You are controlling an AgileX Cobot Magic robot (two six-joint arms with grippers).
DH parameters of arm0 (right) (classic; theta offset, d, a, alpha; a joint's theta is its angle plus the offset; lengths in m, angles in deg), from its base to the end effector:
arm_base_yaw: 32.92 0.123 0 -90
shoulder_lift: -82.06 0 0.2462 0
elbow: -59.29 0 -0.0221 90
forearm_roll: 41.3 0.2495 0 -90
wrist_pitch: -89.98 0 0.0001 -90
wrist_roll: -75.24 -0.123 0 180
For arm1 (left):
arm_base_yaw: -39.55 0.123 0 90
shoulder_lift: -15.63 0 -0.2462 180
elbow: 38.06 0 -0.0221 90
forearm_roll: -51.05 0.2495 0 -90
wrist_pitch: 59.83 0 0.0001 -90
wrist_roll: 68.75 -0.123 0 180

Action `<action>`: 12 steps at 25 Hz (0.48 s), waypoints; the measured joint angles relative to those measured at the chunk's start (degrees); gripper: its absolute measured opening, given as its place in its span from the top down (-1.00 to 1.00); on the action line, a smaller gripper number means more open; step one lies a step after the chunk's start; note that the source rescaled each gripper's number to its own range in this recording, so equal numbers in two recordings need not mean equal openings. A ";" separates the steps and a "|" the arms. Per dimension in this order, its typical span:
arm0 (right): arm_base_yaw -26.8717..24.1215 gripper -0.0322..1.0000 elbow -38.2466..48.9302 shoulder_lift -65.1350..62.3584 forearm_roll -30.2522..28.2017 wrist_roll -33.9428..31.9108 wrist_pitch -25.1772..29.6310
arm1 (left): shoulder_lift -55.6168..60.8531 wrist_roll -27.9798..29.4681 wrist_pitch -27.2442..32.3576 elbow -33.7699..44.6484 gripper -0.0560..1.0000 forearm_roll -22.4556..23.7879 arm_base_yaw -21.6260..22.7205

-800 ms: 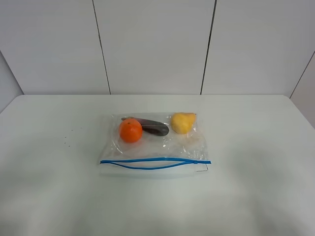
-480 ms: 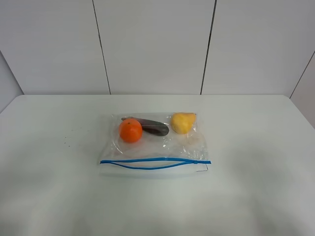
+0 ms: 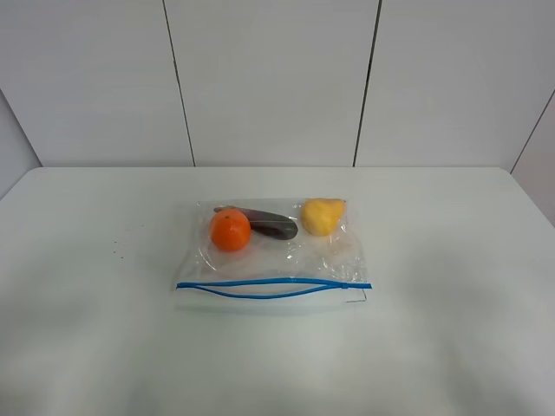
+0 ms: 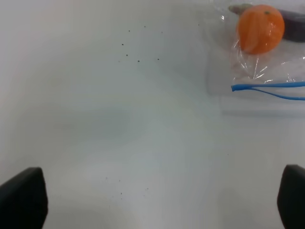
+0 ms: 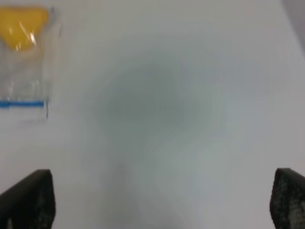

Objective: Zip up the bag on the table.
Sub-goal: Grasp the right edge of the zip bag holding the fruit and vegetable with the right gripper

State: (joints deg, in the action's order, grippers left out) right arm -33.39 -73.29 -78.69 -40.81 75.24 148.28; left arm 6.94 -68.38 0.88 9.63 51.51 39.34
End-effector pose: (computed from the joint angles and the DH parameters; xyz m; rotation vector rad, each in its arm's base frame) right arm 0.0887 0.0002 0.2527 0.0097 2.1811 0.0058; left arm 0.0616 0.0006 0.2606 -0.0032 2.0436 0.0033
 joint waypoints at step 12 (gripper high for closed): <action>0.00 -1.00 -12.25 33.56 9.69 4.55 -9.83 | 0.00 0.00 0.00 0.00 -1.00 0.00 0.00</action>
State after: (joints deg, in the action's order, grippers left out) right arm -33.39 -85.54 -45.13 -31.12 79.79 138.45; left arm 6.94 -68.38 0.88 9.63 51.51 39.34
